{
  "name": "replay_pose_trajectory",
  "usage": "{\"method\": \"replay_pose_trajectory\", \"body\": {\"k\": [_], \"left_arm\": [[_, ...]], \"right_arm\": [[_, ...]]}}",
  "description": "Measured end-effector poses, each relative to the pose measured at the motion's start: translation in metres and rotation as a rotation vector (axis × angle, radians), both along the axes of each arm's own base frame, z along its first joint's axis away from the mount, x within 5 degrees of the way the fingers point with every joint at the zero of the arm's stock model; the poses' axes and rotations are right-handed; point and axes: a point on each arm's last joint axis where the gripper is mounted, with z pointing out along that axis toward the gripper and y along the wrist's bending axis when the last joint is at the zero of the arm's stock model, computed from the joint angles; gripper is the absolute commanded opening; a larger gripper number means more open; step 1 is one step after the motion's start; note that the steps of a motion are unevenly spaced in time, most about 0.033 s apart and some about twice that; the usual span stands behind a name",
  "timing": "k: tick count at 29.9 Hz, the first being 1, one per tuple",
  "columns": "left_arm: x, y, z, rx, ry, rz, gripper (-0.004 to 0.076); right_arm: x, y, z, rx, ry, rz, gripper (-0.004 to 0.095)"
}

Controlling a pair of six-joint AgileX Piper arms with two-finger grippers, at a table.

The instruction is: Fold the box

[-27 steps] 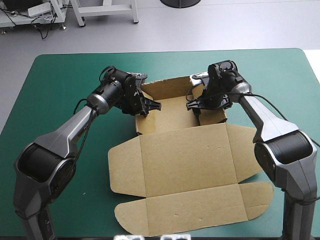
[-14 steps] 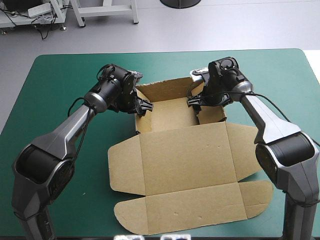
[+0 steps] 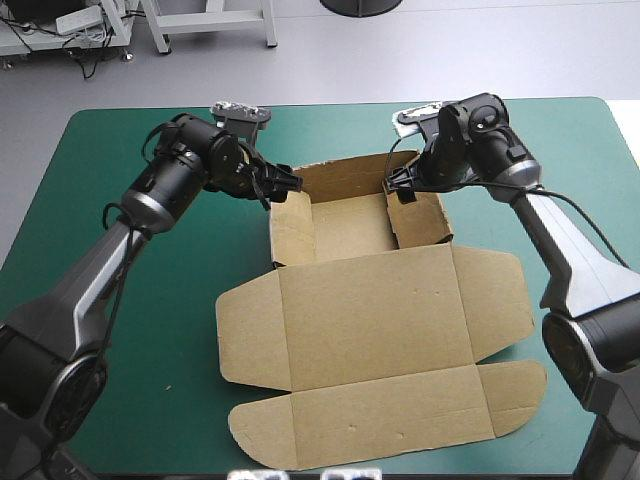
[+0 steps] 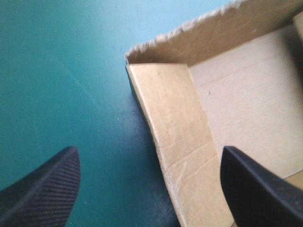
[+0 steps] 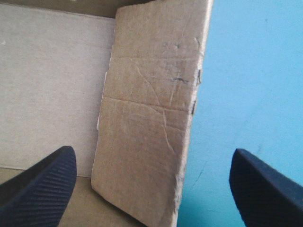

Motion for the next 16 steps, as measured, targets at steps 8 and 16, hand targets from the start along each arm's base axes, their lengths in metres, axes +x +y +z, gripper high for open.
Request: {"method": "replay_pose_trajectory", "body": {"k": [8, 16], "left_arm": [[-0.063, 0.032, 0.080, 0.025, -0.221, -0.141, 0.0155], [-0.126, 0.065, 0.121, 0.116, -0.308, -0.258, -0.0006]], "right_arm": [[-0.036, -0.014, 0.056, 0.018, -0.139, 0.053, 0.0809], [-0.044, -0.018, 0.067, 0.022, -0.168, 0.063, 0.0809]]}}
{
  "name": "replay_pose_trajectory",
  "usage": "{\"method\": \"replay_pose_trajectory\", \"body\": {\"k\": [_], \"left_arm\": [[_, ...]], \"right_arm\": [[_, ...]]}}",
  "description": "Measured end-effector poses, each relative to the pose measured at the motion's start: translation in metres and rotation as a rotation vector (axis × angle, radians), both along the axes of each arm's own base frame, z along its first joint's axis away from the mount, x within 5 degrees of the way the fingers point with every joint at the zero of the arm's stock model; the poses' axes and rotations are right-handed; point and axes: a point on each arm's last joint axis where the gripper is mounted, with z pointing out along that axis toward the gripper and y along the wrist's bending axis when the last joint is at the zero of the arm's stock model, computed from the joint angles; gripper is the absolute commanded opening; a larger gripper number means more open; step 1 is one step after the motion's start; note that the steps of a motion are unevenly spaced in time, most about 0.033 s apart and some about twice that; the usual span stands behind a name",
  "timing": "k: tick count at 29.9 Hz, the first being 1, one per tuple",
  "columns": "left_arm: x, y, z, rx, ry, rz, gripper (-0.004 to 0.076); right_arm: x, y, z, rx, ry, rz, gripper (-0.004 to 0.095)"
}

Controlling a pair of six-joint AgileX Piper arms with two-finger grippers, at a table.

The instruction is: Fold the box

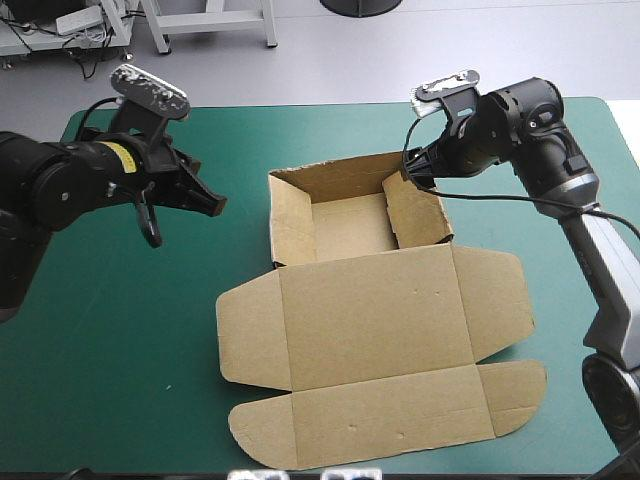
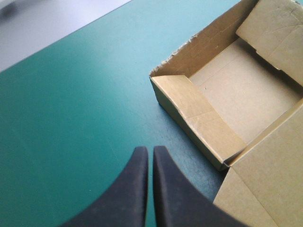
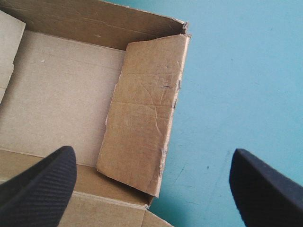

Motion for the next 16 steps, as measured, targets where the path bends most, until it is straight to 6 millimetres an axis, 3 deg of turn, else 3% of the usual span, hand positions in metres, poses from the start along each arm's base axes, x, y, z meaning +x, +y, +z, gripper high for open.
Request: {"method": "replay_pose_trajectory", "body": {"k": [6, 11, 16], "left_arm": [[-0.035, 0.018, -0.003, 0.006, -0.018, -0.012, -0.0009], [-0.057, 0.029, -0.043, 0.047, 0.079, -0.006, -0.0009], [-0.073, 0.039, -0.085, 0.057, 0.187, 0.064, -0.0009]], "right_arm": [[0.003, 0.001, -0.004, -0.007, 0.009, 0.004, 0.0809], [0.015, 0.006, -0.020, -0.031, 0.049, 0.007, 0.0809], [0.039, 0.012, -0.056, -0.063, 0.137, 0.001, 0.0809]]}}
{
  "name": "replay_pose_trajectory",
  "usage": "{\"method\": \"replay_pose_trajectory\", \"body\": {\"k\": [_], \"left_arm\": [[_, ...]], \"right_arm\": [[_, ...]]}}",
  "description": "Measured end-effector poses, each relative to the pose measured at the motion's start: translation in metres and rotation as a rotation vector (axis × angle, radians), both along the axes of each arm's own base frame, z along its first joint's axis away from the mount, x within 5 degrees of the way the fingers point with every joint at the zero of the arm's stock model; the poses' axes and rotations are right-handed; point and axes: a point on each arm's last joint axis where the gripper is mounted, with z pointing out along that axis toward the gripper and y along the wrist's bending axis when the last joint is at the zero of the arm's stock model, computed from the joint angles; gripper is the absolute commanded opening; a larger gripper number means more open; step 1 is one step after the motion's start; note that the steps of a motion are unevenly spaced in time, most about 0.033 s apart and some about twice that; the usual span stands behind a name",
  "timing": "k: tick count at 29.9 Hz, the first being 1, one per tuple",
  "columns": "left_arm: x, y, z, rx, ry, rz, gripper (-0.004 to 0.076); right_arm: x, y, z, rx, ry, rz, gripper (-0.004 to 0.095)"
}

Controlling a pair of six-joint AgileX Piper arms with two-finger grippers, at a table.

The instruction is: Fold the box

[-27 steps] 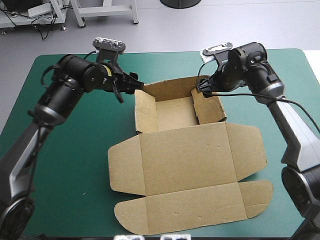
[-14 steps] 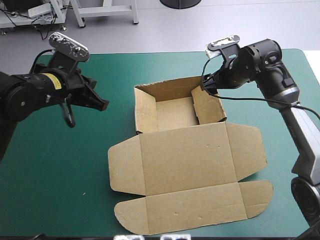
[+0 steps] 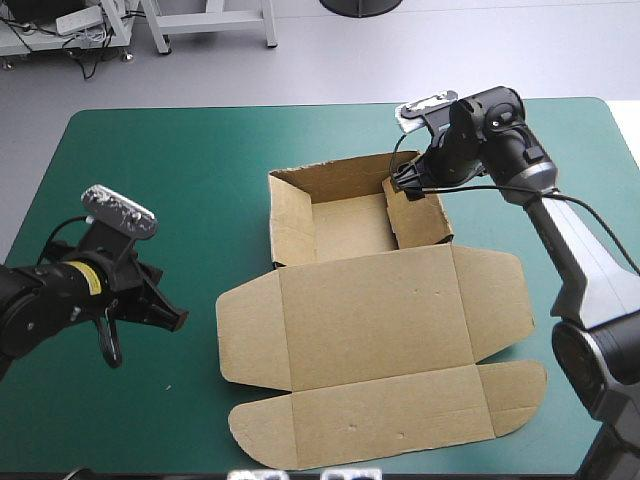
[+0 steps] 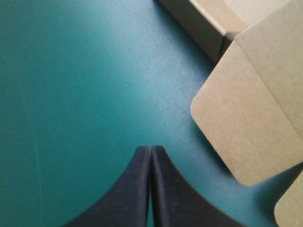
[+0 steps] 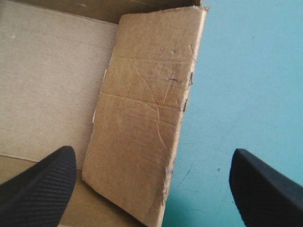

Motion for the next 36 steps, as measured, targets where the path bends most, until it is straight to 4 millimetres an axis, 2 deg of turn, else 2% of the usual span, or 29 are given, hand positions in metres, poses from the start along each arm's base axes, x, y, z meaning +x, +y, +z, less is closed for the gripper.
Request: {"method": "replay_pose_trajectory", "body": {"k": [4, 9, 19, 22, 24, 30, 36], "left_arm": [[-0.016, 0.008, -0.018, -0.012, 0.030, 0.036, -0.0009], [-0.032, 0.016, -0.028, -0.033, 0.029, 0.059, -0.0009], [-0.038, 0.020, -0.030, -0.050, 0.008, 0.061, -0.0009], [-0.038, 0.019, -0.030, -0.050, 0.009, 0.060, -0.0009], [-0.038, 0.019, -0.031, -0.050, 0.010, 0.061, -0.0009], [-0.038, 0.019, -0.031, -0.051, 0.009, 0.061, -0.0009], [-0.038, 0.019, -0.031, -0.053, 0.005, 0.060, -0.0009]], "right_arm": [[0.020, -0.008, -0.029, 0.007, 0.078, -0.039, 0.0809], [0.040, -0.022, -0.059, 0.093, 0.176, -0.081, 0.0801], [0.057, -0.013, -0.093, 0.161, 0.231, -0.060, 0.0627], [0.062, -0.012, -0.108, 0.154, 0.263, -0.062, 0.0547], [0.063, -0.011, -0.114, 0.155, 0.274, -0.063, 0.0452], [0.067, -0.013, -0.114, 0.140, 0.238, -0.030, -0.0019], [0.072, -0.013, -0.111, 0.109, 0.208, 0.004, -0.0020]]}}
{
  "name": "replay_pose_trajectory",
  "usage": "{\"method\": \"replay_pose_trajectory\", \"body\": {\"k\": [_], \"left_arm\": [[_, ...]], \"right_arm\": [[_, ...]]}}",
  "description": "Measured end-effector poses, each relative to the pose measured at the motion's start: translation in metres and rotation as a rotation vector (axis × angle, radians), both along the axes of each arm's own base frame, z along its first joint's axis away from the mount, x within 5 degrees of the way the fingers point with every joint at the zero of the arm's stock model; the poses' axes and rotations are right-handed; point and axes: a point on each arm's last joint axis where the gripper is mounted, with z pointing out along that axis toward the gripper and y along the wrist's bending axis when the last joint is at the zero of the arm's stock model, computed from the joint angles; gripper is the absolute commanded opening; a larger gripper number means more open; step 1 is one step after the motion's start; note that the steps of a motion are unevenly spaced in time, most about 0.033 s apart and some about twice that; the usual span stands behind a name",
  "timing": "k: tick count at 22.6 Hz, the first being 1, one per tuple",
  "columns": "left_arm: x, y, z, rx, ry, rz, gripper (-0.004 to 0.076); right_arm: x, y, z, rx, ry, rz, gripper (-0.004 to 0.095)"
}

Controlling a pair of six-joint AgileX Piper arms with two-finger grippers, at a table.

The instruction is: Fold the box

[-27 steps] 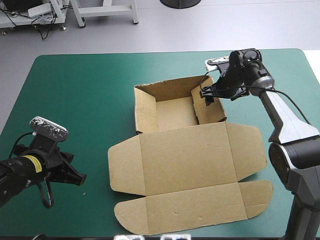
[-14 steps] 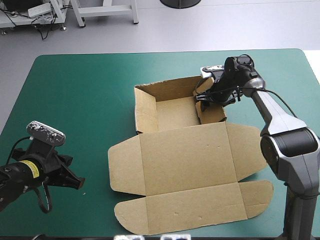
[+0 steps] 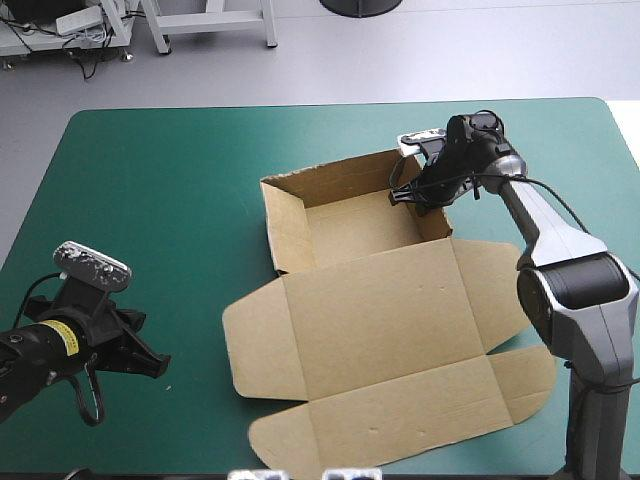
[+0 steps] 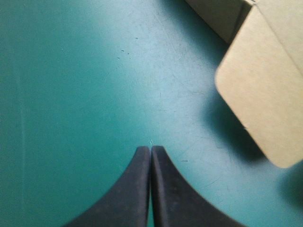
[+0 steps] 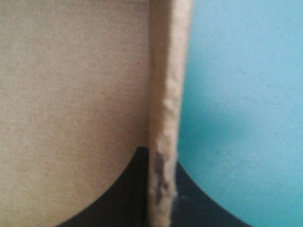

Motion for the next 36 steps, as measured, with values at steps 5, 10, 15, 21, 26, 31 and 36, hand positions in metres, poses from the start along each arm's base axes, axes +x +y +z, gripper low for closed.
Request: {"method": "replay_pose_trajectory", "body": {"k": [5, 10, 15, 21, 26, 31, 36], "left_arm": [[0.000, 0.000, 0.000, -0.003, -0.005, -0.001, -0.0009], [0.001, 0.000, 0.000, 0.000, -0.007, 0.000, -0.0009], [0.001, 0.002, 0.001, 0.020, -0.018, 0.008, -0.0009], [0.006, 0.002, 0.005, 0.028, -0.086, 0.009, -0.0009], [0.008, 0.001, 0.007, 0.013, -0.113, 0.004, -0.0009], [0.006, 0.001, 0.005, 0.013, -0.081, 0.004, -0.0009], [0.004, 0.001, 0.003, 0.013, -0.057, 0.004, -0.0009]], "right_arm": [[0.009, -0.019, 0.022, -0.035, -0.054, -0.010, -0.0020], [0.025, -0.105, 0.057, -0.064, -0.161, -0.169, -0.0020], [0.011, -0.245, 0.056, -0.153, -0.167, -0.404, -0.0020], [-0.003, -0.323, 0.018, -0.164, -0.065, -0.552, -0.0020], [0.000, -0.327, 0.016, -0.159, -0.099, -0.555, 0.0190], [0.002, -0.328, 0.016, -0.165, -0.124, -0.577, 0.0605], [0.003, -0.333, 0.017, -0.179, -0.151, -0.630, 0.0710]]}}
